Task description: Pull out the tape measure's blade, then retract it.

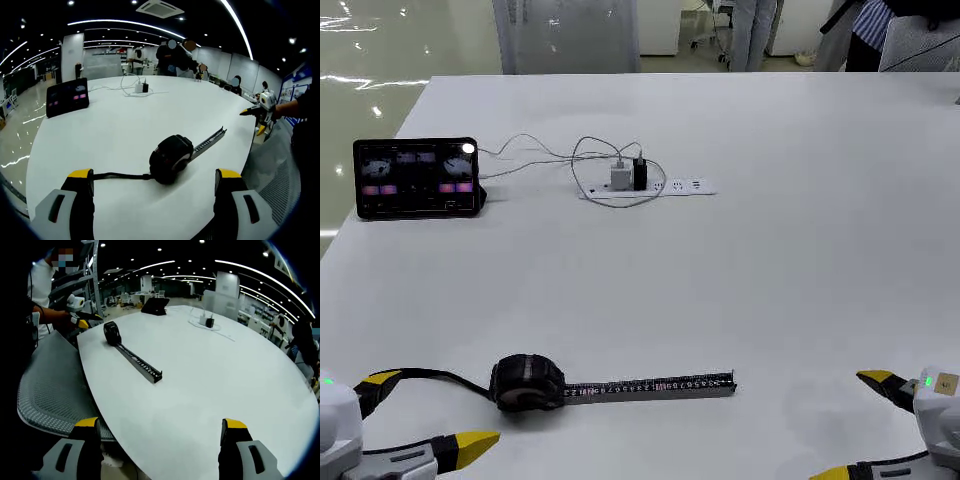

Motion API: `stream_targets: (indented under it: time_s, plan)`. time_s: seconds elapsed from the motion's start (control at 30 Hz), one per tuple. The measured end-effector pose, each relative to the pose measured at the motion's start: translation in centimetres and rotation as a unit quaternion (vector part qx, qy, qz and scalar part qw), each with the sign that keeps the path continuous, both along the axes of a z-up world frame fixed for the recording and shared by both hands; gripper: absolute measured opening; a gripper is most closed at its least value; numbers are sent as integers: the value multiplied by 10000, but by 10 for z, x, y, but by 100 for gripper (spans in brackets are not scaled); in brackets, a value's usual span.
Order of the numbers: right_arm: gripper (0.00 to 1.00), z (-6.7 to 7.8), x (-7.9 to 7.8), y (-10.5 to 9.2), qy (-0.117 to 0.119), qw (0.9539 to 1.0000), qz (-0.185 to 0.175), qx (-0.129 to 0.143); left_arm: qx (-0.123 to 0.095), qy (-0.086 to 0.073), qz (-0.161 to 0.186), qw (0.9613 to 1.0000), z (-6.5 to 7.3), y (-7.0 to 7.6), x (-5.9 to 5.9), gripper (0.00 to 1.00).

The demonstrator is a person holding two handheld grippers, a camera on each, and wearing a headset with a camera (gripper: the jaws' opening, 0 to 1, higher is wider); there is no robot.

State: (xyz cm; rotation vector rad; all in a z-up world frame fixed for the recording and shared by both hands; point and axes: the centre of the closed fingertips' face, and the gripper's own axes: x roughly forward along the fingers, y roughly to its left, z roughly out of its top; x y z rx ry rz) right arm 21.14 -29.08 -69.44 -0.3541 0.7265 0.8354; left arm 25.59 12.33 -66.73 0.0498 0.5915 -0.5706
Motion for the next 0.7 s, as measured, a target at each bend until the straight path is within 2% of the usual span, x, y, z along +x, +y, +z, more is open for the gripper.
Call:
stream_targets:
  time_s: [0.07,0.13,0.17,0.23,0.33,0.4,0.57,0.7]
  plan:
    - [99,3,8,3,-45,9998,182,-106,-3,-32,55,10000,2,-7,4,99]
    - [99,8,16,7,-93,9994,324,-126,57,45,75,9999,-1,-13,6,99]
    - [99,9,19,9,-107,9992,367,-146,16,41,101,9999,-1,-15,7,99]
    - [99,12,26,15,-116,9985,501,-197,-31,17,193,9998,-1,-21,11,99]
    - [99,14,34,24,-132,9969,736,-251,55,-46,246,9997,-4,-29,17,99]
    - [99,12,38,28,-88,9957,865,-320,124,-31,333,9994,-7,-34,20,99]
    - [99,8,51,35,-57,9924,1138,-458,103,-27,409,9991,-13,-47,25,99]
    - [99,3,59,36,8,9906,1242,-570,106,-47,544,9985,-21,-51,28,99]
